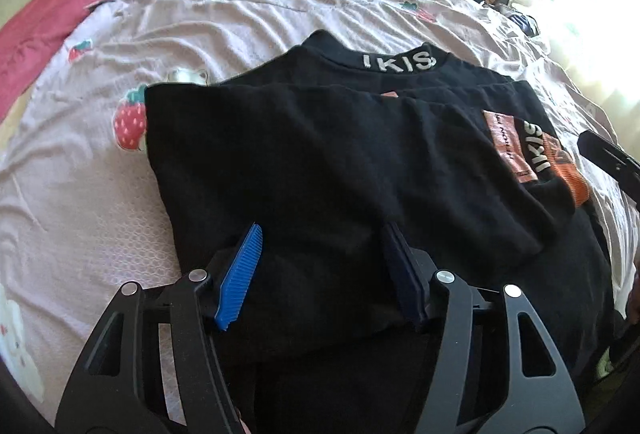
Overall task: Fold small clothes
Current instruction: 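Lower the orange cuff flat onto the shirt body and open the right gripper, then move both grippers back to the hem of the black sweatshirt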
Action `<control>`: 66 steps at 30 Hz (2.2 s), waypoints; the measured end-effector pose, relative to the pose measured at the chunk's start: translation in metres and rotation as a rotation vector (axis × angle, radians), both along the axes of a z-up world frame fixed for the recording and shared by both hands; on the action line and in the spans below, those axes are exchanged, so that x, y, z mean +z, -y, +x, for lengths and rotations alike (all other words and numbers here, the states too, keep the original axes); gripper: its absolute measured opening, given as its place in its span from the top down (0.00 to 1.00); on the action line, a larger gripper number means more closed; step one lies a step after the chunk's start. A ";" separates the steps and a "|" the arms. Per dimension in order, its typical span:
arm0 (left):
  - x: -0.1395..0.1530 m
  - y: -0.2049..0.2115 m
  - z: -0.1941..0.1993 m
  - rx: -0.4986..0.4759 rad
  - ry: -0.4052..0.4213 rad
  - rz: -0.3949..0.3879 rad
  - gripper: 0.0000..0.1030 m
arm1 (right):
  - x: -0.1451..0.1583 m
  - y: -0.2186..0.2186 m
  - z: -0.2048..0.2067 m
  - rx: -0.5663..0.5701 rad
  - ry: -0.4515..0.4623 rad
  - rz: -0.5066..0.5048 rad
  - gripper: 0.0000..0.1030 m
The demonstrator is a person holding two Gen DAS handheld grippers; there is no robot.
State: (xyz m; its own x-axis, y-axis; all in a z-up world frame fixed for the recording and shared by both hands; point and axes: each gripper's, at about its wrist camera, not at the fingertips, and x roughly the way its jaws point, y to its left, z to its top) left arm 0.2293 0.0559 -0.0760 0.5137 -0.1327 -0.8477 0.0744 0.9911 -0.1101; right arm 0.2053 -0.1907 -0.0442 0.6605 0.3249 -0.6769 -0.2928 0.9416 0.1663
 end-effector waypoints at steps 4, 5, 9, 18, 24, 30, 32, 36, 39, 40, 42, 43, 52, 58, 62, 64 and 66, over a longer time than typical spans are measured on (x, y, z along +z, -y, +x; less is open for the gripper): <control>0.002 -0.002 0.000 0.001 -0.002 -0.007 0.47 | -0.001 -0.015 0.003 0.039 -0.002 -0.022 0.61; 0.002 -0.002 0.000 0.001 -0.001 -0.009 0.47 | -0.003 -0.020 0.005 0.047 -0.008 -0.039 0.60; 0.003 -0.003 0.000 0.000 -0.002 -0.017 0.47 | -0.030 -0.034 0.019 0.036 -0.081 -0.181 0.59; 0.002 -0.004 -0.001 -0.003 -0.002 -0.023 0.46 | -0.059 -0.007 0.027 -0.026 -0.142 -0.127 0.56; 0.002 -0.005 -0.001 -0.003 0.000 -0.030 0.47 | -0.055 -0.011 0.022 -0.034 -0.130 -0.138 0.52; 0.003 -0.005 -0.001 -0.005 -0.001 -0.034 0.47 | -0.041 -0.013 0.015 -0.025 -0.107 -0.105 0.46; 0.003 -0.005 -0.001 -0.005 -0.001 -0.035 0.47 | -0.038 -0.013 0.013 -0.022 -0.102 -0.091 0.45; 0.003 -0.005 -0.001 -0.006 0.000 -0.033 0.47 | -0.034 -0.015 0.006 -0.010 -0.093 -0.073 0.38; 0.005 -0.005 -0.002 -0.006 0.000 -0.034 0.47 | -0.032 -0.017 0.003 -0.004 -0.092 -0.072 0.37; 0.006 -0.005 -0.002 -0.006 0.001 -0.035 0.47 | -0.031 -0.017 0.002 -0.005 -0.091 -0.071 0.34; 0.008 -0.006 -0.003 -0.007 0.002 -0.039 0.46 | -0.029 -0.017 0.000 -0.012 -0.088 -0.062 0.28; 0.008 -0.006 -0.003 -0.006 0.002 -0.042 0.46 | -0.028 -0.016 -0.001 -0.012 -0.086 -0.055 0.27; 0.016 -0.005 -0.006 -0.012 0.013 -0.047 0.35 | -0.020 -0.014 -0.008 -0.028 -0.067 -0.054 0.16; 0.025 -0.006 -0.009 -0.009 0.033 -0.052 0.27 | -0.012 -0.011 -0.013 -0.036 -0.051 -0.051 0.11; 0.029 -0.007 -0.010 -0.001 0.045 -0.049 0.23 | -0.008 -0.010 -0.015 -0.042 -0.042 -0.050 0.09; 0.032 -0.008 -0.012 0.006 0.054 -0.038 0.18 | -0.006 -0.009 -0.016 -0.045 -0.041 -0.051 0.08; 0.036 -0.009 -0.016 0.019 0.072 -0.023 0.16 | -0.004 -0.009 -0.018 -0.045 -0.039 -0.051 0.08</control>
